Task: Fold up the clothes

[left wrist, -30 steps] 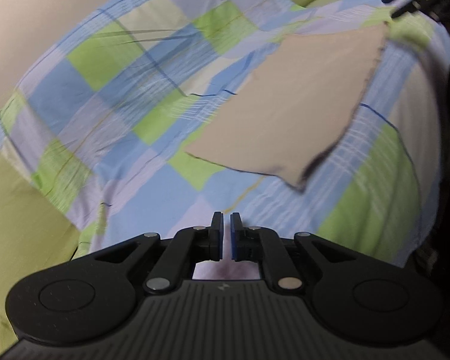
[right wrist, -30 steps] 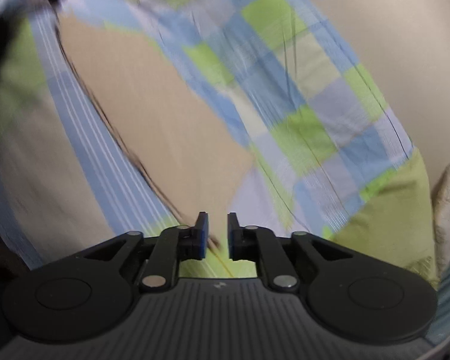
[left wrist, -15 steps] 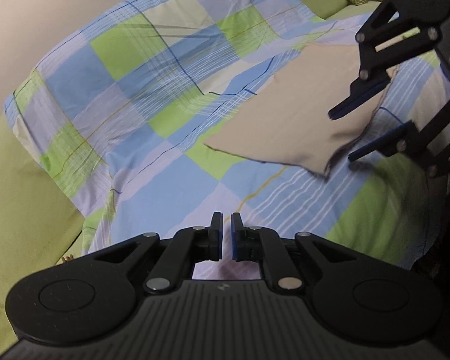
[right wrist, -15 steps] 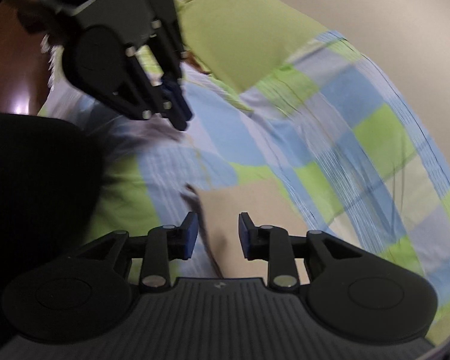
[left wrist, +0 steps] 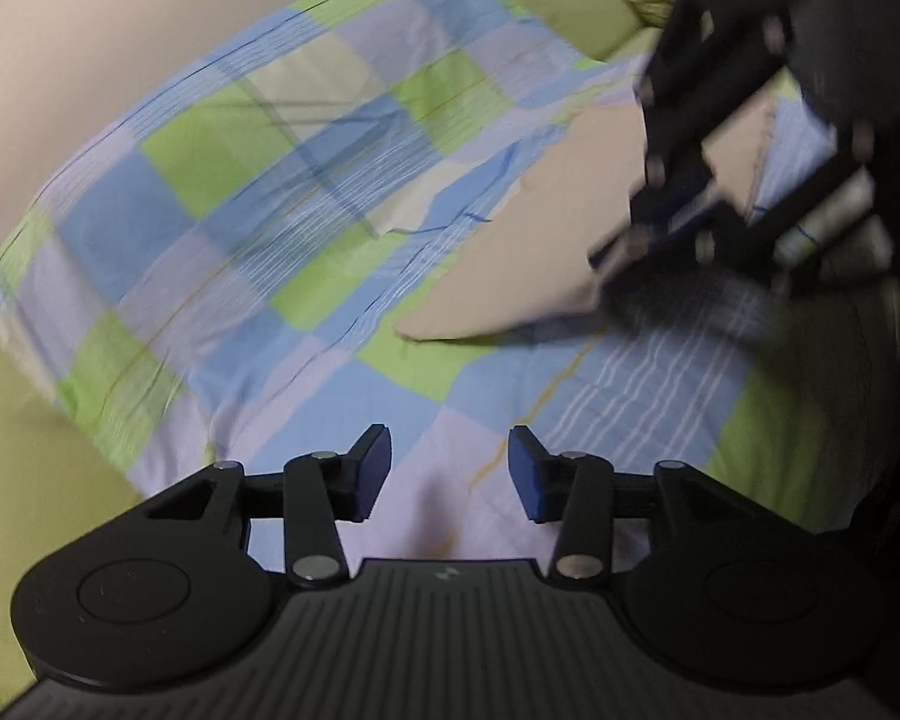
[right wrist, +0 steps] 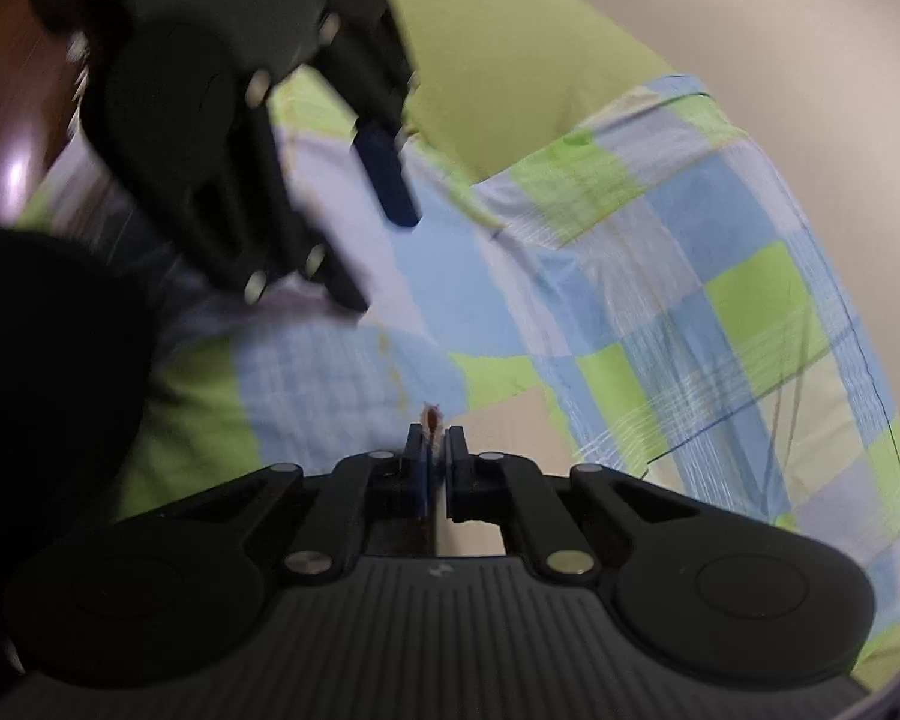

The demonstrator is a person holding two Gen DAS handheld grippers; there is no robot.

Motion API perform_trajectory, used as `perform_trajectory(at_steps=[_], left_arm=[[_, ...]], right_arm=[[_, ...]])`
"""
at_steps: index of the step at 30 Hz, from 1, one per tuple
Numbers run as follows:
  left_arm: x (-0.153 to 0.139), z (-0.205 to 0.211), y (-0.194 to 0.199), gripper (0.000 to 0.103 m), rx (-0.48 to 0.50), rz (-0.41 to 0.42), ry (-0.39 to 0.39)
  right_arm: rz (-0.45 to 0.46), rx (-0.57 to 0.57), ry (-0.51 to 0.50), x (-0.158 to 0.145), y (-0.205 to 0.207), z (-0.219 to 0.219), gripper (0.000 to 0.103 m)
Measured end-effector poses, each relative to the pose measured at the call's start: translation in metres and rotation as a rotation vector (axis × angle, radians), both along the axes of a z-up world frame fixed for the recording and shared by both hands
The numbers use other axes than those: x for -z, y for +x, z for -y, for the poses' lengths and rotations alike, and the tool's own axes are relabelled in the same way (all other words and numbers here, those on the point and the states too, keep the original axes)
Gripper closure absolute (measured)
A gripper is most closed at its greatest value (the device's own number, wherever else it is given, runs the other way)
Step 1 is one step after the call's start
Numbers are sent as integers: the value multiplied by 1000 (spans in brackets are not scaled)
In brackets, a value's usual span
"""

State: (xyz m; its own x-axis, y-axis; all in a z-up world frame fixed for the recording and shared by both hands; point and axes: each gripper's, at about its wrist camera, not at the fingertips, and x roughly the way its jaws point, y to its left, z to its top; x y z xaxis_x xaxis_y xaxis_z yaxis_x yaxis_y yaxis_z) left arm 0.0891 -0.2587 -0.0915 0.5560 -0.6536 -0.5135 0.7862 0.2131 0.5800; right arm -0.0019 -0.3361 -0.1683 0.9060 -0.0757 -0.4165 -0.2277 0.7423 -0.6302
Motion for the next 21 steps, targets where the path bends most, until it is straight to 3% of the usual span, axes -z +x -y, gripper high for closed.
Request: perform_trajectory(at_steps=[6, 16, 17, 18, 21], left_arm=[[9, 39, 23, 53, 140, 70, 76], [35, 94, 54, 54, 316, 174, 174], [36, 97, 57, 71, 325, 177, 193], [36, 100, 59, 100, 334, 180, 212], [35, 103, 64, 101, 368, 223, 261]], right_arm=[[35, 41, 179, -35, -15, 30, 102], [31, 57, 215, -46, -24, 44, 102], [30, 55, 217, -47, -24, 45, 102], [27, 54, 219, -47, -23, 46, 102], [18, 62, 224, -46, -20, 49, 102]])
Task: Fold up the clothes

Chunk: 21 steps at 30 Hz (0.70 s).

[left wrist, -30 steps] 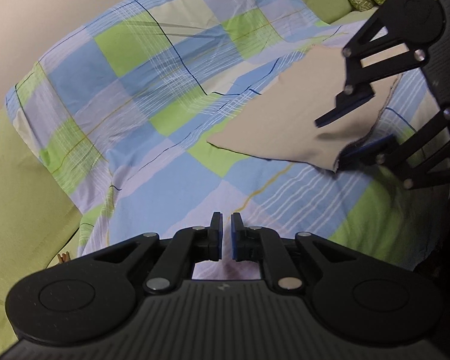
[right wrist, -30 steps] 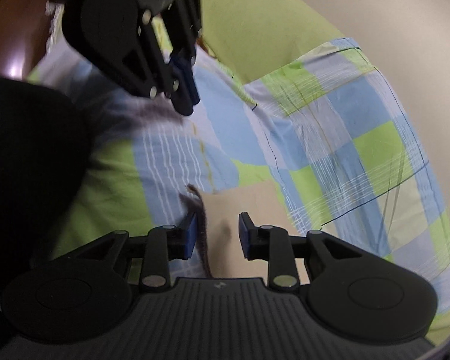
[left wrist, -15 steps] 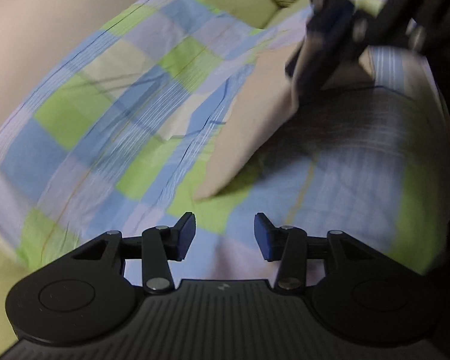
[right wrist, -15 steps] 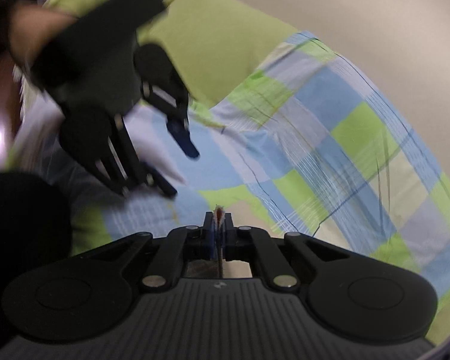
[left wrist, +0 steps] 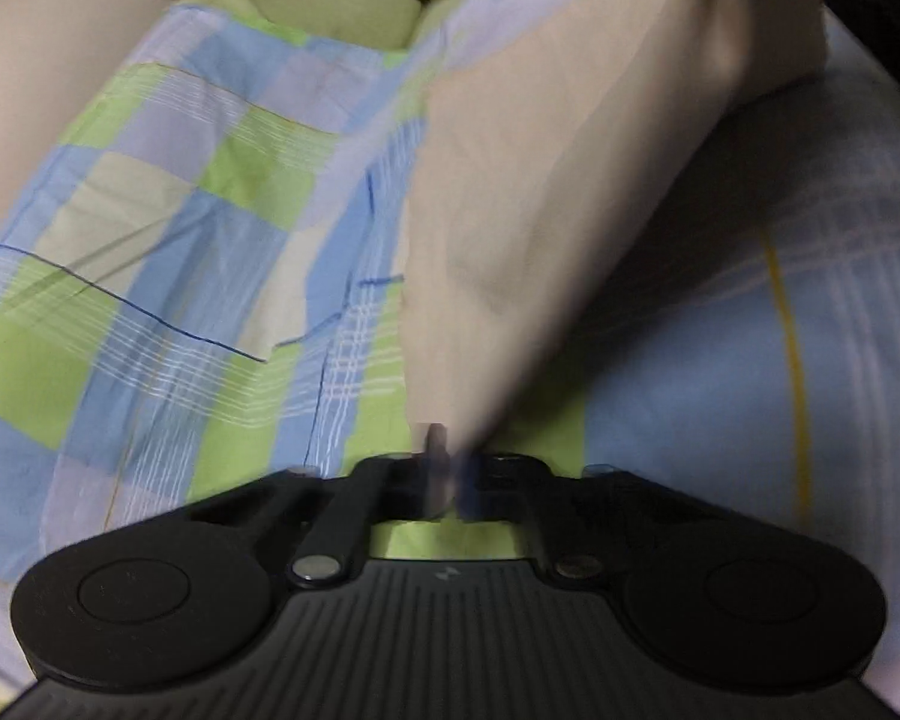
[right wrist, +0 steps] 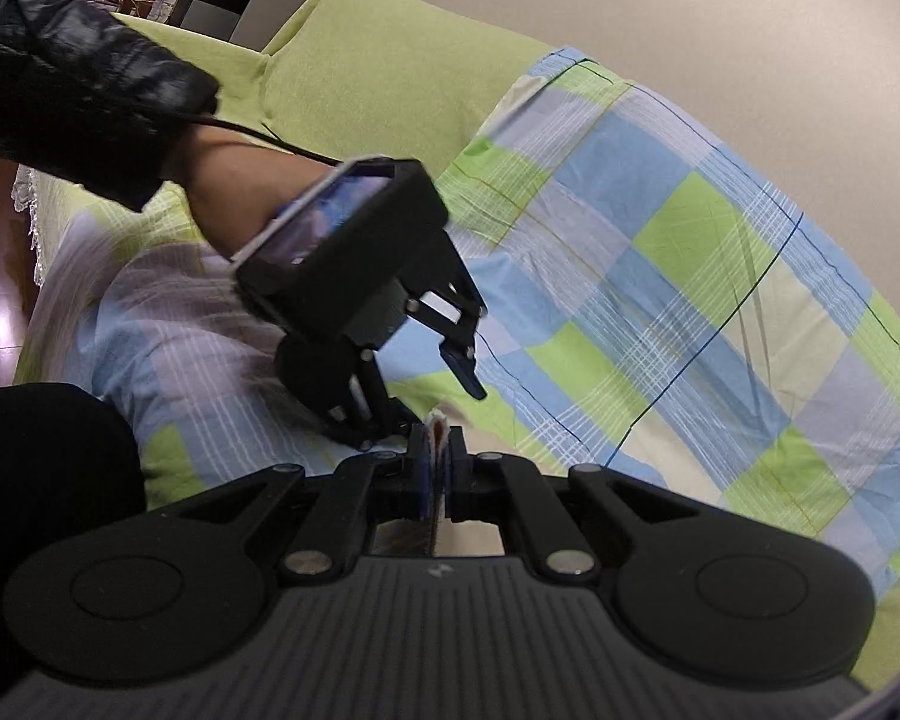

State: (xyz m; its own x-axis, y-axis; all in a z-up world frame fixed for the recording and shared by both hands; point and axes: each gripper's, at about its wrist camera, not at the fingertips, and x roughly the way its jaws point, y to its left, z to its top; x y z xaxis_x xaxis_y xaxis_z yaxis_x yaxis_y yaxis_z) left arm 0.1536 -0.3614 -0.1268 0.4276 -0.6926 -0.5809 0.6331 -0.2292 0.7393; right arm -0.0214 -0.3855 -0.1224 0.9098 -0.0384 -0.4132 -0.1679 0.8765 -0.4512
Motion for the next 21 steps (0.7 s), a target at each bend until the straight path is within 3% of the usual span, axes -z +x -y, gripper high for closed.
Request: perform_trajectory(at_steps=[7, 11, 16, 21], left_arm=[[-33, -29, -9, 101, 30, 108, 61], [-47, -17, -13, 101, 47, 167, 102], [-59, 32, -23, 100, 165, 273, 176], [-61, 97, -30, 97, 260, 249, 183]], right_arm=[[-14, -59, 105, -7, -10, -14, 102], [25, -58, 179, -10, -13, -14, 102], [129, 94, 369, -19, -27, 36, 102], [204, 328, 576, -4, -52, 105, 101]])
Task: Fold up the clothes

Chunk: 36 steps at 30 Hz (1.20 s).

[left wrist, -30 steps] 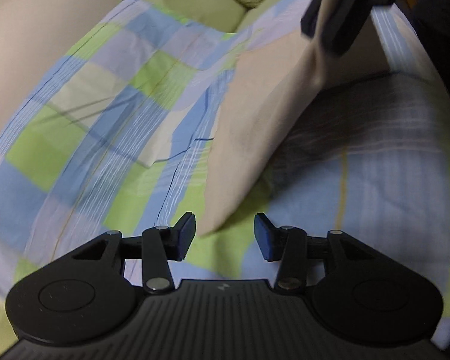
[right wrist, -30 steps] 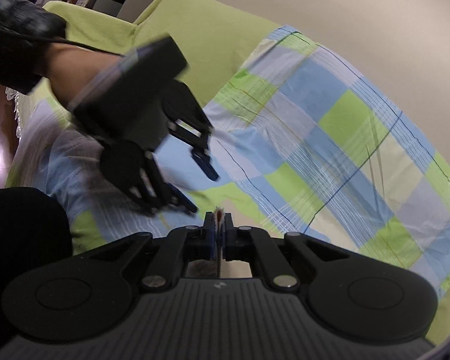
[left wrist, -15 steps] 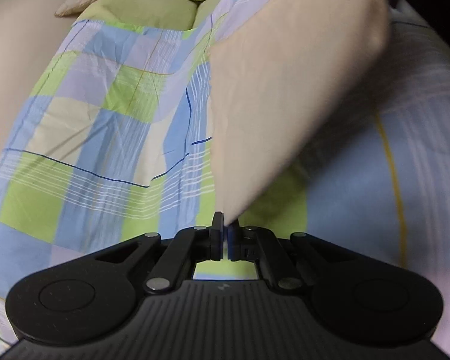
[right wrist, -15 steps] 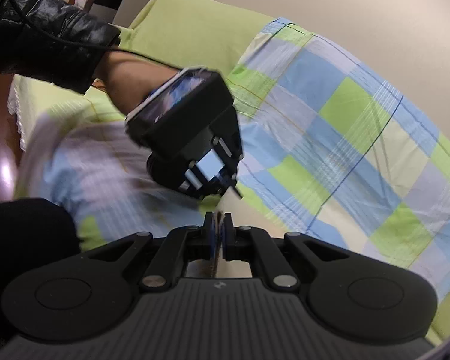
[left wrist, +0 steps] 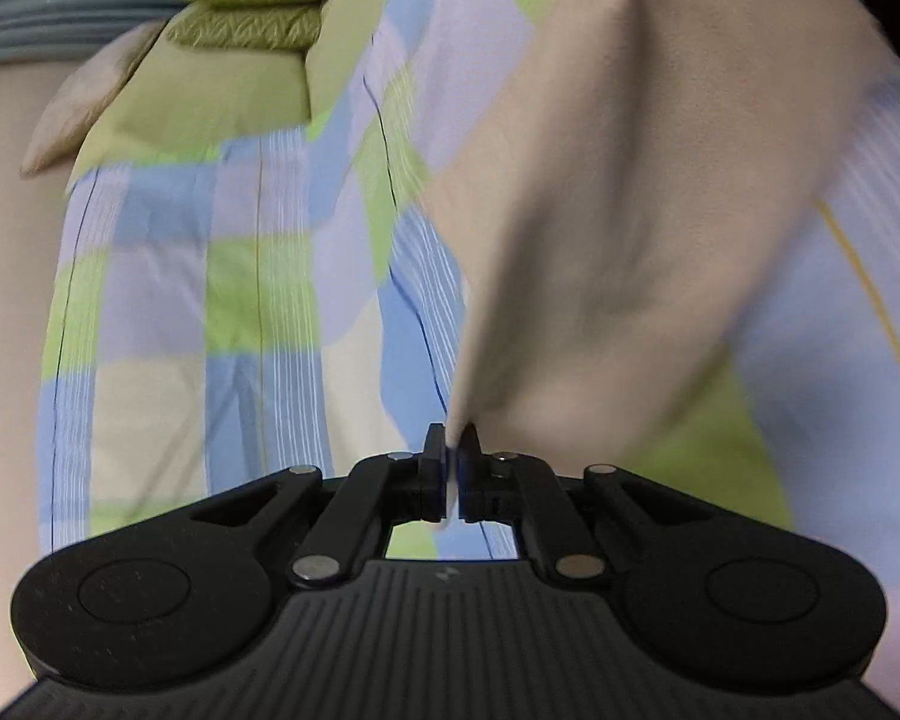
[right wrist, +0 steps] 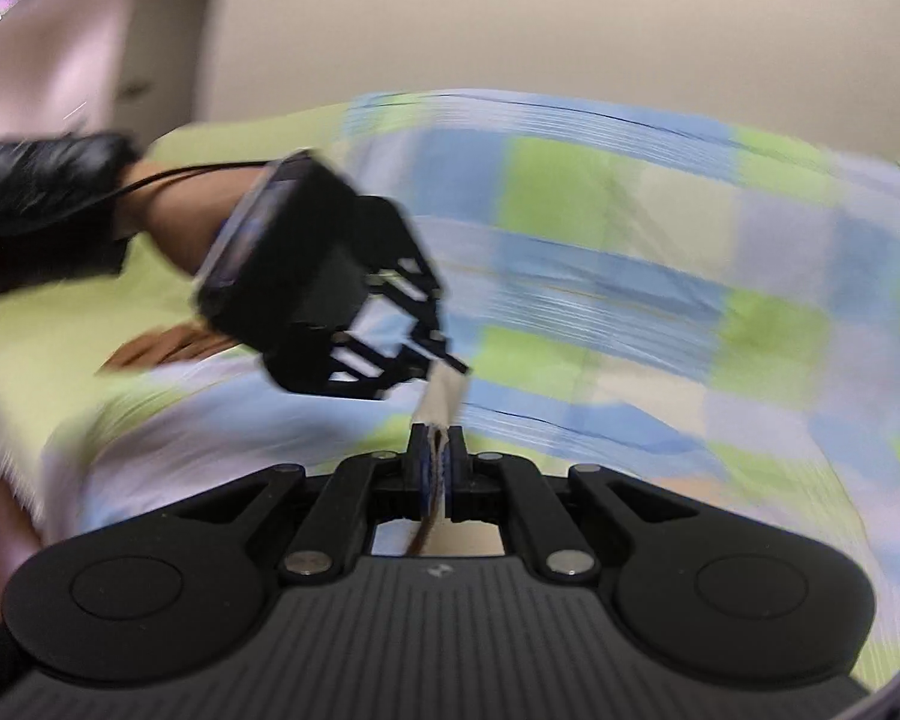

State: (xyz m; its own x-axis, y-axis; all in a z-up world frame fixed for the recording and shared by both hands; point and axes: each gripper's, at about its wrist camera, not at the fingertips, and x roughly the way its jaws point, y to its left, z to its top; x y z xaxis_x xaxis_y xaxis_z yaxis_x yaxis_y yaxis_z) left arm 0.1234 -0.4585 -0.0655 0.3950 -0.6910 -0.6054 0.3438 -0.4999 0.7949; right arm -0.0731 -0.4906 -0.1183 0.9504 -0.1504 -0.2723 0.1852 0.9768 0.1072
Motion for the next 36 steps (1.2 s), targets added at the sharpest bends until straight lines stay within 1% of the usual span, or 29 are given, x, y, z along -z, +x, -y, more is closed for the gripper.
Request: perform_trajectory(at_steps=[2, 5, 6, 8, 12, 13, 16, 19, 21, 22, 24, 28, 31, 34, 36], left_arm=[[7, 33, -4, 97, 32, -34, 10], [21, 72, -10, 97, 74, -75, 28], [26, 79, -12, 97, 80, -84, 35], [34, 92, -15, 97, 91, -103, 47], [53, 108, -14, 97, 97, -128, 68], [57, 111, -13, 97, 97, -133, 73], [61, 119, -9, 96, 94, -148, 61], [59, 128, -4, 90, 77, -166, 25], [59, 131, -2, 70, 46, -173, -7], [58, 135, 2, 68, 20, -180, -32], [52, 137, 11, 66, -53, -241, -76], [40, 133, 29, 66, -133, -396, -99], [32, 137, 44, 66, -182, -521, -85], [25, 151, 65, 66, -248, -673, -66], [24, 157, 75, 66, -267, -740, -56]], right_arm=[[-5, 48, 62, 9, -5, 18, 101], [-20, 147, 212, 35, -23, 55, 101], [-25, 174, 265, 44, -28, 66, 101], [-40, 212, 337, 59, -35, 82, 101], [-58, 250, 443, 86, -44, 100, 101], [-61, 257, 463, 93, -45, 102, 101], [-61, 260, 480, 106, -47, 106, 101], [-50, 261, 466, 109, -49, 104, 101], [-52, 260, 451, 110, -47, 104, 101], [-53, 260, 443, 110, -46, 104, 101], [-55, 259, 434, 110, -47, 104, 101], [-61, 254, 419, 110, -47, 103, 101], [-63, 245, 417, 110, -47, 104, 101], [-65, 242, 403, 110, -46, 103, 100], [-67, 241, 392, 109, -46, 102, 100]])
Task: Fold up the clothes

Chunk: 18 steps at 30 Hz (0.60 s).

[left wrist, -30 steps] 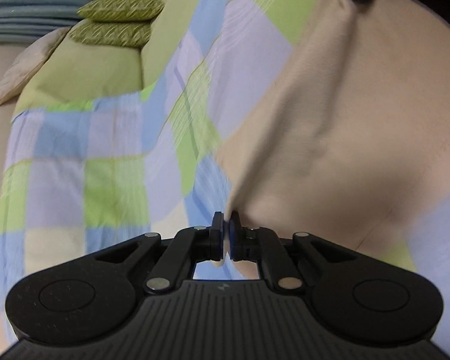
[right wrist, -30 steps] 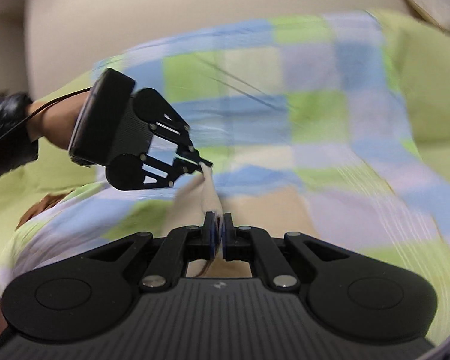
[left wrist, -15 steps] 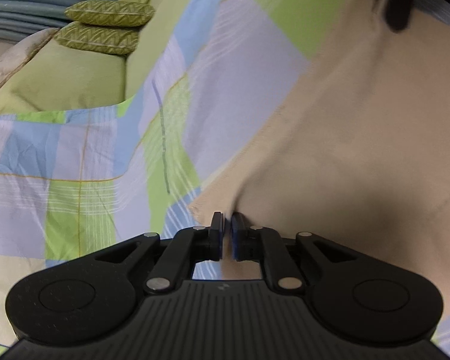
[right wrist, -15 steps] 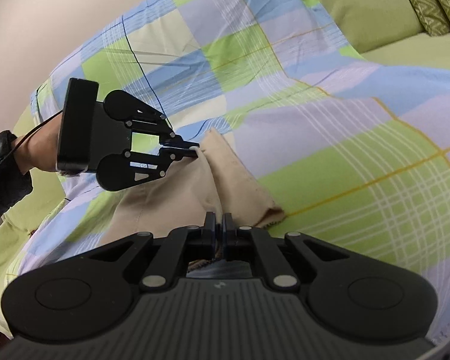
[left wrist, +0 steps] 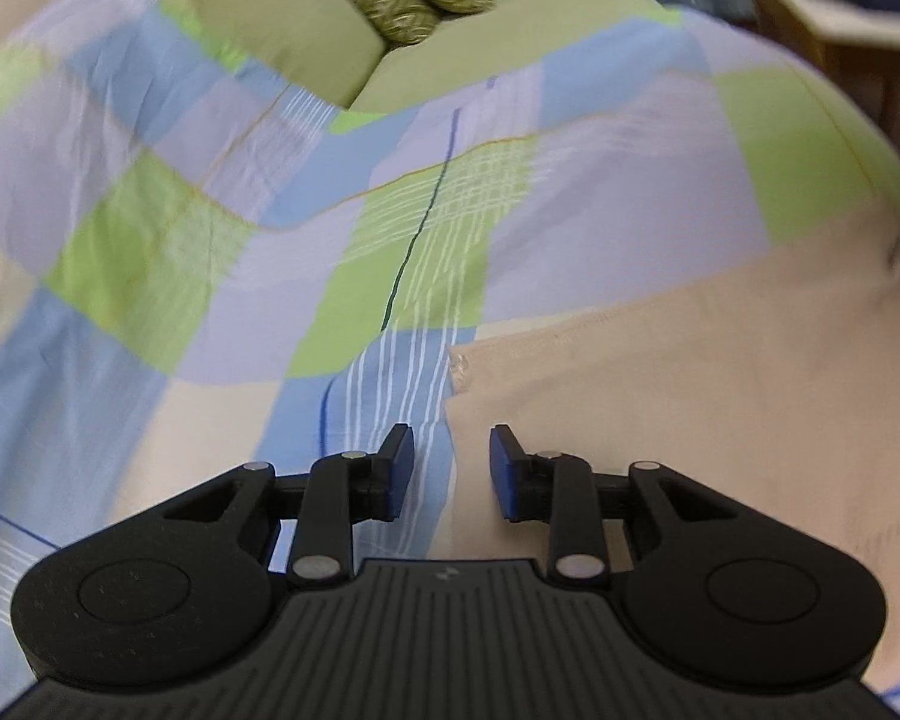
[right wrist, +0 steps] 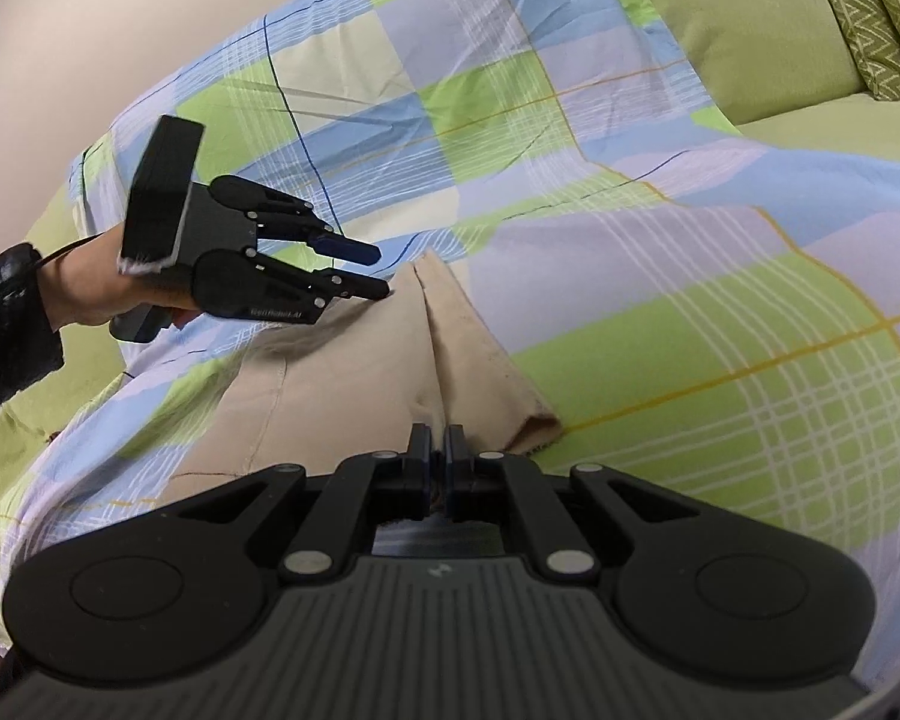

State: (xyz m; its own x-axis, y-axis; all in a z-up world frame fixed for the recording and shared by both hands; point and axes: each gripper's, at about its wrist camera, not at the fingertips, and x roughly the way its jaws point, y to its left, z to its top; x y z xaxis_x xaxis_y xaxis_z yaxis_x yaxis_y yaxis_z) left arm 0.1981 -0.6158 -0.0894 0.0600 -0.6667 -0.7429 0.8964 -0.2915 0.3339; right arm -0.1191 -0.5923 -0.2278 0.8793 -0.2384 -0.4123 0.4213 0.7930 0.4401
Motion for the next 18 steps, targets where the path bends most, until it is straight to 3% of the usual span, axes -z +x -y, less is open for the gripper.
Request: perform_trajectory(at_steps=[4, 8, 18], left_arm=[[1, 4, 11, 70, -17, -89, 6], [1, -2, 12, 81, -20, -146, 22], [3, 2, 17, 77, -33, -188, 56]], right_arm=[[-9, -8, -17, 0, 0, -1, 100], [-15, -20, -16, 0, 1, 2, 100], [-25, -20, -14, -1, 2, 0, 99]])
